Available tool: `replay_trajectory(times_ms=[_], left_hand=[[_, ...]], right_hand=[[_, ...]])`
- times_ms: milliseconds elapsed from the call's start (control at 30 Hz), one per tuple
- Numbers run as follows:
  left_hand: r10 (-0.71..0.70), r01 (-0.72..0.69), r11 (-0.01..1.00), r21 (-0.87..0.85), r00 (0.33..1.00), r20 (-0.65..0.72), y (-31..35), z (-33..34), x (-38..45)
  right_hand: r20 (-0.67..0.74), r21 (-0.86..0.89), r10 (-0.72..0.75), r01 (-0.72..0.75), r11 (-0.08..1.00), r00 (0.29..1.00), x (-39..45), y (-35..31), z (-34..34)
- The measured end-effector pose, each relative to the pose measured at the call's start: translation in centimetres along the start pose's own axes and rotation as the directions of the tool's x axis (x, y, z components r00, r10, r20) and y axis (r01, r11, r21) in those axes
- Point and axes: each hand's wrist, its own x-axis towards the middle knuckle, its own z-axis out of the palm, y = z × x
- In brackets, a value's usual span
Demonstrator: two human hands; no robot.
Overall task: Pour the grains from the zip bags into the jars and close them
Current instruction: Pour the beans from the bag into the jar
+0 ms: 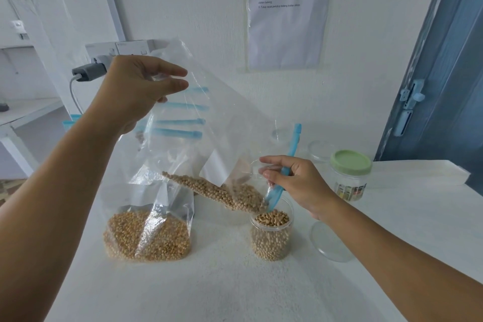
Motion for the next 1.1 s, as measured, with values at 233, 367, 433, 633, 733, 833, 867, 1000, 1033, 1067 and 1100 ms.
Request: replay_trajectory(times_ms=[233,367,433,633,733,833,867,1000,1033,1067,1100], left_hand=[[-0.004,0.004,1.0,-0.003,1.0,-0.002,-0.02,0.11,0.01],[-0.01,0.01,1.0,0.003,1.0,-0.003,-0.06,0.05,0.01],[-0.007,0.007,1.0,0.006,1.0,0.001,-0.01,0.05,0.01],[-0.006,0.006,1.0,0.007,1.0,-0.012,-0.29,0.02,0.1],[-0.004,0.004,1.0,0.018,1.0,-0.007,-0.45,0.07,0.15],[0.001,-0.001,1.0,0.016,1.0,-0.01,-0.52,0.17,0.18],[0.003,-0.003,1.0,0.018,1.0,-0.007,-0.55,0.17,0.18],[0.002,-0.002,1.0,0.022,1.0,0.004,-0.86,0.06,0.23],[0.002,-0.003,1.0,0.023,1.0,0.005,-0.89,0.03,0.23],[0.003,-0.003,1.0,0.025,1.0,0.005,-0.93,0.02,0.25],[0.003,-0.003,1.0,0.028,1.0,0.005,-0.95,0.0,0.25]], right_hand=[[0.003,0.007,-0.002,0.002,1.0,1.0,-0.01,0.27,-0.09],[-0.001,0.013,0.002,-0.002,1.0,1.0,0.07,0.29,-0.03],[0.002,0.019,0.002,-0.002,1.0,1.0,0.12,0.22,-0.04],[0.004,0.025,0.004,-0.004,1.0,1.0,0.17,0.33,-0.02],[0.009,0.031,0.008,-0.008,0.999,1.0,0.19,0.4,-0.01],[0.004,0.031,0.01,-0.011,0.999,1.0,0.19,0.42,-0.1],[0.004,0.033,0.013,-0.013,0.999,1.0,0.17,0.42,-0.11],[0.01,0.032,0.022,-0.022,0.999,1.0,0.11,0.37,-0.04],[0.011,0.032,0.023,-0.023,0.999,1.0,0.12,0.35,-0.04],[0.014,0.034,0.025,-0.026,0.999,1.0,0.12,0.34,-0.04],[0.02,0.035,0.028,-0.029,0.999,0.999,0.09,0.3,-0.05]])
